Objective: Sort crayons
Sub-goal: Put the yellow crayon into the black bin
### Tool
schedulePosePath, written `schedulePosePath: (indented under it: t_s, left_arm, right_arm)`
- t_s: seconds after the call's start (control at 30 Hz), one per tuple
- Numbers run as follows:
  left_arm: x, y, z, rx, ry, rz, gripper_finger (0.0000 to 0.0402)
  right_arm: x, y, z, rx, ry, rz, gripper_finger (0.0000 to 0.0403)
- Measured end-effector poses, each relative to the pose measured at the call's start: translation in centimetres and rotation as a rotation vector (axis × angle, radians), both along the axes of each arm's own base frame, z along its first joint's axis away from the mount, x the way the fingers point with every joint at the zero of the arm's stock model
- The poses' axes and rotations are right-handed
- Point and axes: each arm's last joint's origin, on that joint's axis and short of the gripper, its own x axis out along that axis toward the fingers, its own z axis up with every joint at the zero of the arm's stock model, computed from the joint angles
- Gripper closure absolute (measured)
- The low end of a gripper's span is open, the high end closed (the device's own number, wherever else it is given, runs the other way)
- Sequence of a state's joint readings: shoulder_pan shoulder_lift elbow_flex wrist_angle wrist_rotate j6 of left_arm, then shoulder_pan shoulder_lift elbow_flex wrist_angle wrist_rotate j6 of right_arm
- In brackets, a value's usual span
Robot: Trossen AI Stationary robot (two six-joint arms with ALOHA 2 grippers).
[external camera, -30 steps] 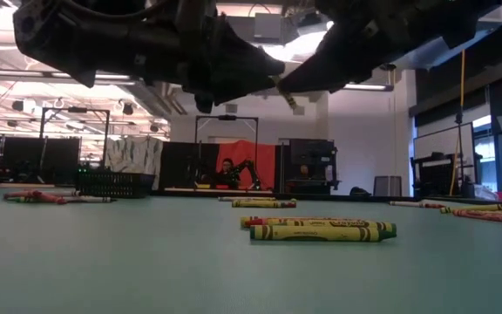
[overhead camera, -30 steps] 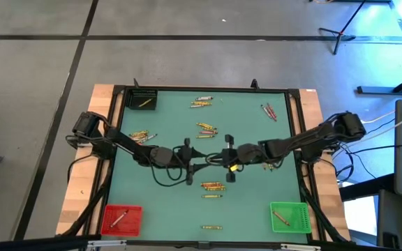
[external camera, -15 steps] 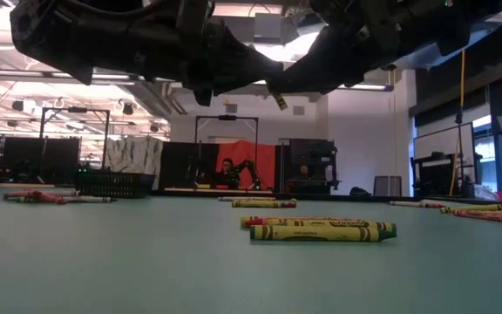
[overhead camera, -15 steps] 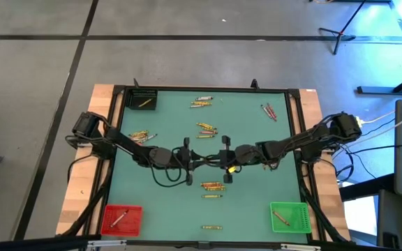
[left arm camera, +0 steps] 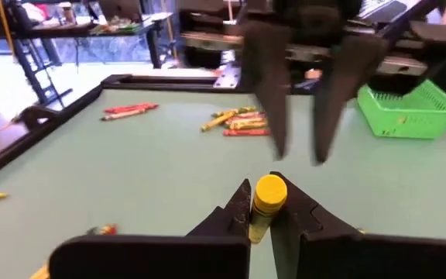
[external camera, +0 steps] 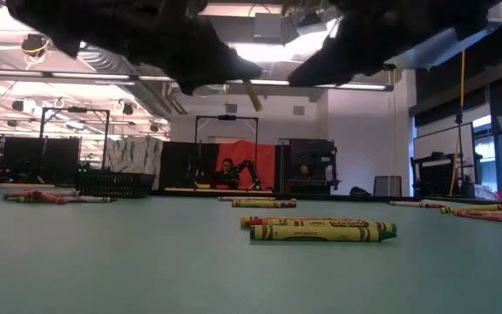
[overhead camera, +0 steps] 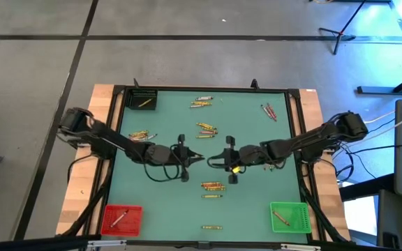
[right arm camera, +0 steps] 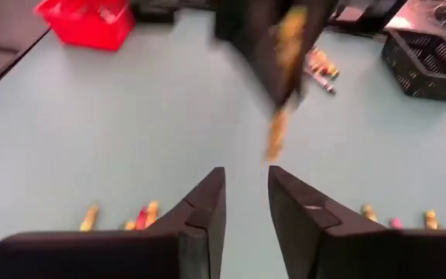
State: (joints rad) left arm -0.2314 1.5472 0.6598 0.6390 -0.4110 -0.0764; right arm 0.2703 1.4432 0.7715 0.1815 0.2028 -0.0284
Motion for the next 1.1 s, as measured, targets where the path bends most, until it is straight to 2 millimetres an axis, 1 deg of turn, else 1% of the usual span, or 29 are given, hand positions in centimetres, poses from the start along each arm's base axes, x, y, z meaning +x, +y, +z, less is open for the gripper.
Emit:
schedulePosePath:
  t_s: [0.1, 0.17, 0.3, 0.4, 0.53, 0.63, 0.8, 0.97, 1.1]
  left_arm:
    - [-1.4, 0.8, 1.0, 0.011, 0.095, 0.037, 0.0395]
    - [-2.5, 1.7, 1.7, 0.018, 0.159, 0.08, 0.0395]
    - [-4.9, 4.1, 2.6, 0.016, 0.286, 0.193, 0.0395]
    - [-6.7, 6.3, 2.9, 0.021, 0.384, 0.283, 0.0395]
    - [-8.8, 9.5, 2.7, 0.037, 0.533, 0.446, 0.0391]
    - [-10.0, 11.9, 2.3, 0.059, 0.627, 0.561, 0.039]
    - [-11.5, 15.5, 2.3, 0.064, 0.692, 0.702, 0.039]
    - [-13.3, 18.4, 2.2, 0.073, 0.749, 0.833, 0.0389]
    - [-14.6, 20.2, 2.0, 0.054, 0.787, 0.909, 0.0389]
  right_arm:
    - [-1.2, 0.4, 0.5, -0.023, 0.045, 0.004, 0.0303]
    - [-1.7, 0.6, 0.5, -0.029, 0.072, -0.012, 0.0304]
    - [-2.1, 0.7, -0.1, -0.026, 0.14, -0.048, 0.0303]
    - [-1.9, 0.8, -0.7, -0.004, 0.165, -0.069, 0.0304]
    - [-1.6, 0.9, -1.2, 0.014, 0.174, -0.083, 0.0304]
    - [-1.4, 0.9, -1.5, 0.021, 0.173, -0.088, 0.0303]
    - [-1.3, 0.9, -1.4, 0.046, 0.163, -0.101, 0.0304]
    - [-1.3, 0.9, -1.4, 0.062, 0.163, -0.112, 0.0304]
    - [-1.3, 0.9, -1.4, 0.065, 0.16, -0.112, 0.0303]
